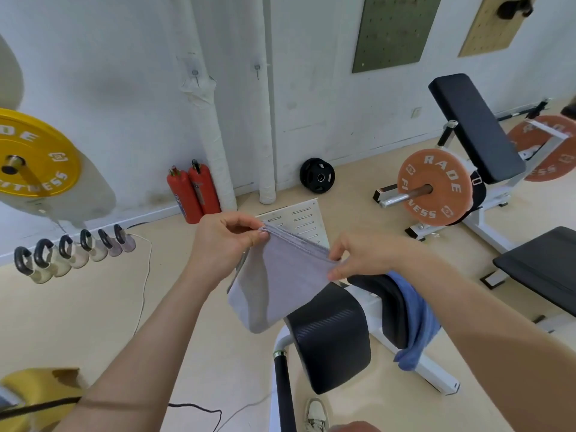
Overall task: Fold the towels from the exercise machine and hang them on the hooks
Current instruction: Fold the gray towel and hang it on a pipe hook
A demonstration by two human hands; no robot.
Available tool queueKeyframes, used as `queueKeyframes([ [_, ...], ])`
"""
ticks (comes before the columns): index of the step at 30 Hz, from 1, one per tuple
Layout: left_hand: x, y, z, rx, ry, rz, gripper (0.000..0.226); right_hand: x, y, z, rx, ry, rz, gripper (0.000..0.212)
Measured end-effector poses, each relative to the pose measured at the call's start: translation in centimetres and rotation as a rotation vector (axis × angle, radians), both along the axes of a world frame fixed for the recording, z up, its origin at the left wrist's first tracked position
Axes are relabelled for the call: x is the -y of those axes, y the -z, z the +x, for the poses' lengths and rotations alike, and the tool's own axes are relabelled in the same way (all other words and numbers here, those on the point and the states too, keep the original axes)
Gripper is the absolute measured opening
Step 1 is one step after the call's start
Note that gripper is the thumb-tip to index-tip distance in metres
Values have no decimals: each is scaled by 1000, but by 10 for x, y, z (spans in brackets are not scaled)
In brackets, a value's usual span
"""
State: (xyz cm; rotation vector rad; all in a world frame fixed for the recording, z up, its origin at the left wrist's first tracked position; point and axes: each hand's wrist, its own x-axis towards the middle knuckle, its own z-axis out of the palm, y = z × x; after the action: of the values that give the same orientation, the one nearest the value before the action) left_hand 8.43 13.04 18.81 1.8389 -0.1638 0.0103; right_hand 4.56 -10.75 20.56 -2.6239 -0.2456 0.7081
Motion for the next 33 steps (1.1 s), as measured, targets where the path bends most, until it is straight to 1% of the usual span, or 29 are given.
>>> queueKeyframes([
  [2,-7,11,3,-6,-59,-10,17,1,-2,5,134,46,44,25],
  [3,-9,18,6,-26,-81,-22,17,1,-5,9,158,58,48,29],
  [4,-9,25,8,-55,-86,-12,16,-1,-5,13,151,35,11,34],
  [6,-1,38,11,-87,-68,63,16,-6,-4,23,150,-72,-171,36],
  [8,4,42,17,-23,-114,87,20,-6,-7,38,283,-101,-281,30],
  [10,6,37,28,100,-176,74,23,2,-10,55,429,-74,-281,29],
  [12,8,34,44,201,-173,178,26,9,-6,71,483,-67,-298,28],
  [14,16,38,61,221,-183,244,25,15,5,89,554,-59,-331,28],
  [17,31,50,82,181,-216,206,29,24,27,112,702,-73,-377,30],
  [19,35,61,88,216,-214,262,26,33,47,118,777,-90,-394,27],
  [22,36,85,81,295,-163,379,20,46,80,109,873,-120,-357,18],
  [24,36,111,65,328,-98,502,20,53,107,88,848,-142,-307,17],
  [26,34,144,42,318,15,564,16,57,140,58,789,-195,-378,15],
  [28,33,176,13,275,138,585,13,59,178,22,668,-233,-471,19],
  [30,32,204,-17,243,263,594,12,58,213,-17,535,-255,-475,25],
  [33,35,229,-49,203,396,564,21,54,244,-65,448,-201,-497,31],
])
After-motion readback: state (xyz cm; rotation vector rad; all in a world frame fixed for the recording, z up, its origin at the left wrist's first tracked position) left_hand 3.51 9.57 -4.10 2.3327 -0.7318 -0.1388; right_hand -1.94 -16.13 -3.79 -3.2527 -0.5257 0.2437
